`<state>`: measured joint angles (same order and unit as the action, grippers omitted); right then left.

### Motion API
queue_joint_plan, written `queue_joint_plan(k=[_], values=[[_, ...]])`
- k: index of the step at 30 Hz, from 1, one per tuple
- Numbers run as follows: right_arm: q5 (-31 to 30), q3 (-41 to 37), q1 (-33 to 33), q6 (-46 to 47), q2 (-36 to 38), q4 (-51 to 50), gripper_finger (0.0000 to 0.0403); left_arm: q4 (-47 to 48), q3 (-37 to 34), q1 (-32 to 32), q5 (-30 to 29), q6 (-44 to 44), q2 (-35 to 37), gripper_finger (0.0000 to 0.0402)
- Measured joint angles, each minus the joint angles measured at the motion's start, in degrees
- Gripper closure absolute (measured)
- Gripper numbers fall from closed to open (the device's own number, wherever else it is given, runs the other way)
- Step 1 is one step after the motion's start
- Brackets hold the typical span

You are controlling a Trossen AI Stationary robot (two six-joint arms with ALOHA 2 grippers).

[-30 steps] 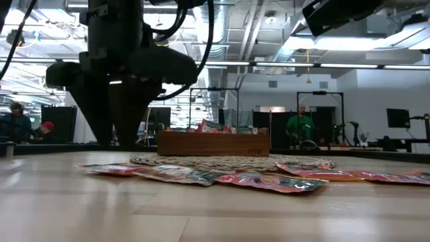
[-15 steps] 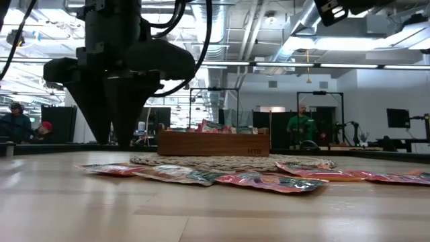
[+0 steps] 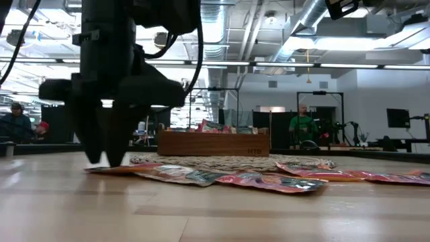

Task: Pick & Place Tea
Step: Put the orange tea bag into the left side of the wooden organizer

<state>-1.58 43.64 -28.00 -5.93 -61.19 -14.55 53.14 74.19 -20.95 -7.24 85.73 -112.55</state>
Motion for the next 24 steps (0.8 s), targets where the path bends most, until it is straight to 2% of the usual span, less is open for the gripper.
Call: queue_joint_plan(k=[14,24], values=[[-1.4,0.0,0.0,-0.1,0.0,0.0,0.0403,-0.8,-0.3,0.0,-1.4,-1.9,1.7,0.024],[-1.4,0.0,0.0,0.0,0.0,0.0,0.0403,-5.5,-0.3,0.0,-1.5,-4.2,1.7,0.024]])
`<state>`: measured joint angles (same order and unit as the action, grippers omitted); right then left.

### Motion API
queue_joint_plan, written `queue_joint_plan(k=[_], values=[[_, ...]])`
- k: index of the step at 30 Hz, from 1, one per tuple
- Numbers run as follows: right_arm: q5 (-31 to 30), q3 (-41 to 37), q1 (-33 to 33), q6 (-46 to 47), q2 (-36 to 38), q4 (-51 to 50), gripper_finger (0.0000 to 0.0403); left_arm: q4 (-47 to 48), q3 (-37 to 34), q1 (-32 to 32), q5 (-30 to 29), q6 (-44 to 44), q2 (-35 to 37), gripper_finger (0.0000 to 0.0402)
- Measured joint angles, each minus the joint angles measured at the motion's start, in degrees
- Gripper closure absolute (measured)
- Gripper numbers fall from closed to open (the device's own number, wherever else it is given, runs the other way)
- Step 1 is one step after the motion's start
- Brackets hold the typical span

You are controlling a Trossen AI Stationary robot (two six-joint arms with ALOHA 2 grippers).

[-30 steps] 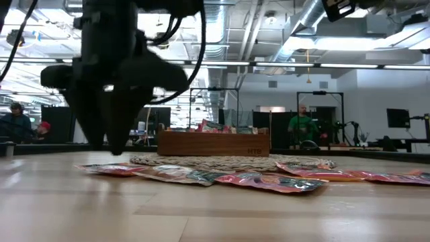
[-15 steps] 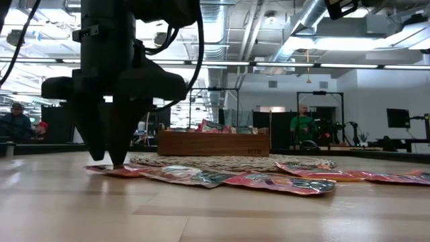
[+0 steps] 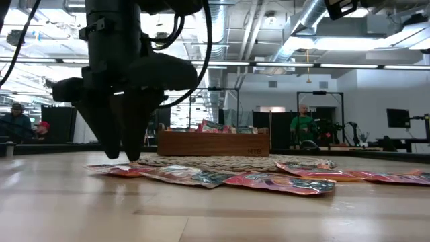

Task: Pick & Place Tea
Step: Put the orange tea bag into the left side of the wooden organizer

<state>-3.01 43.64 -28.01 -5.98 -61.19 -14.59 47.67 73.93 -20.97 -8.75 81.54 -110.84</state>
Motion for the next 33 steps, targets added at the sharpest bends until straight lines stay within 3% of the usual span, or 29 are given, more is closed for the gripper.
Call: queue_joint_plan(k=[15,19,25,33], values=[[0.0,0.0,0.0,0.0,0.0,0.0,0.0403,-4.1,-4.8,0.8,1.9,1.6,-1.1,0.0243],[0.0,0.0,0.0,0.0,0.0,0.0,0.0403,-4.2,-6.2,0.9,3.0,3.3,-0.9,0.028],[0.0,0.0,0.0,0.0,0.0,0.0,0.0403,-4.0,-6.3,0.9,2.1,3.4,-0.9,0.0389],[0.0,0.0,0.0,0.0,0.0,0.0,0.0403,-3.5,-5.9,0.9,1.8,3.0,-1.0,0.04]])
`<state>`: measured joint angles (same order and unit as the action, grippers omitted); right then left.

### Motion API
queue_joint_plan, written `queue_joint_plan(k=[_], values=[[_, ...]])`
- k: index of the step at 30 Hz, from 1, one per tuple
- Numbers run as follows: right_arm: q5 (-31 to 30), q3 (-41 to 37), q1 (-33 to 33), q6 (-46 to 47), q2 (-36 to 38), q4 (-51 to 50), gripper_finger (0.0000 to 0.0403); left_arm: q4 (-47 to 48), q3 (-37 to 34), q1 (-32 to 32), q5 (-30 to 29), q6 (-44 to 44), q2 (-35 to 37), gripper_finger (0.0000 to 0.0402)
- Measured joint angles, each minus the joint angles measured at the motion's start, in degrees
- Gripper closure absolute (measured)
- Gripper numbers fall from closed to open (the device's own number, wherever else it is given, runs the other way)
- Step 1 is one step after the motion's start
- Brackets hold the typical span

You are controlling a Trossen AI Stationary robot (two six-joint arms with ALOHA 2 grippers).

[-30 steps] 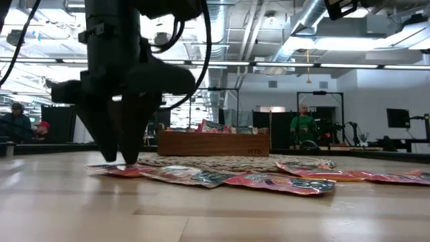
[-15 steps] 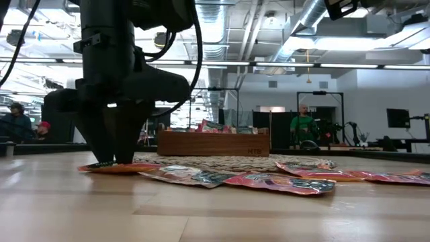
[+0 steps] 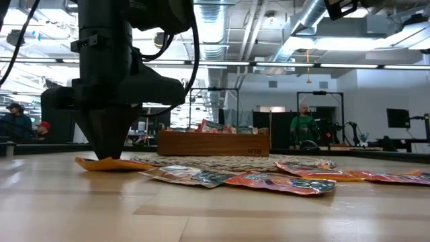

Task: Pick & Place Tea
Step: Put the orange tea bag into the left side of the wooden organizer

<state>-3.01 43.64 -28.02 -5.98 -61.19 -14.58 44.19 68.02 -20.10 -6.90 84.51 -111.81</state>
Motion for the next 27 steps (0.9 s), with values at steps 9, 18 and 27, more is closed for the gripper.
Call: queue_joint_plan(k=[9,18,27], values=[[0.0,0.0,0.0,0.0,0.0,0.0,0.0403,20.4,13.8,-0.3,-8.3,-4.4,-0.9,0.0401],[-1.0,0.0,0.0,-0.5,0.0,0.0,0.0403,38.4,26.1,1.6,-32.5,-14.0,-0.9,0.0401],[-6.5,0.0,0.6,-0.3,0.0,-0.8,0.0403,37.9,26.7,10.4,-49.9,-37.3,-1.2,0.0401]])
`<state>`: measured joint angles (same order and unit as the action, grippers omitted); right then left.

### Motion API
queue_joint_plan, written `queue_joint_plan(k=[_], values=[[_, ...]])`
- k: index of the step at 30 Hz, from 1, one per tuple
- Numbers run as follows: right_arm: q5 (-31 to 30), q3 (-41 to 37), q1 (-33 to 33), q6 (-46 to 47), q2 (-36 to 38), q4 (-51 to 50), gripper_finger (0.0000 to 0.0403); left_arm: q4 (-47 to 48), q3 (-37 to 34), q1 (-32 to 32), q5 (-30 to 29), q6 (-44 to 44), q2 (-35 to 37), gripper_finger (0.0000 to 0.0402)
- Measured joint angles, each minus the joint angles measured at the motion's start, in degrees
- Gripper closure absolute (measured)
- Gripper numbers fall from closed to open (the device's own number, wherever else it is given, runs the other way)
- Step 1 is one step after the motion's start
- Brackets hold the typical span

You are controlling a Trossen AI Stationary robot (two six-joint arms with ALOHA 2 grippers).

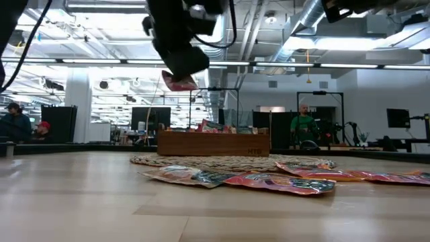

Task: Pick & Place Tea
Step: Put the orange tea bag into the left side of the wooden organizer

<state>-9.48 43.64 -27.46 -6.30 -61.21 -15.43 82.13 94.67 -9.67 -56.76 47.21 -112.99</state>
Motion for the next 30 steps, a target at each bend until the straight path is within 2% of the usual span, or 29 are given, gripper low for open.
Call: queue_joint_plan(k=[7,13,19,22,30], values=[[-2.7,0.0,1.7,1.4,0.0,-2.3,0.0403,-5.5,-0.9,8.7,-3.0,-17.3,0.0,0.0401],[-2.9,0.0,3.5,1.8,0.5,-2.4,0.0403,-17.0,-5.9,13.8,2.2,-28.7,0.1,0.0401],[-2.9,0.0,6.0,1.7,0.5,-2.3,0.0403,-25.1,-11.3,16.3,6.1,-34.5,0.0,0.0401],[-2.9,0.0,7.7,1.4,0.5,-2.1,0.0403,-28.4,-12.8,17.1,6.2,-37.8,0.0,0.0401],[-2.9,0.0,11.9,1.3,0.5,-1.2,0.0403,-31.5,-14.1,19.3,11.3,-40.2,0.0,0.0401]])
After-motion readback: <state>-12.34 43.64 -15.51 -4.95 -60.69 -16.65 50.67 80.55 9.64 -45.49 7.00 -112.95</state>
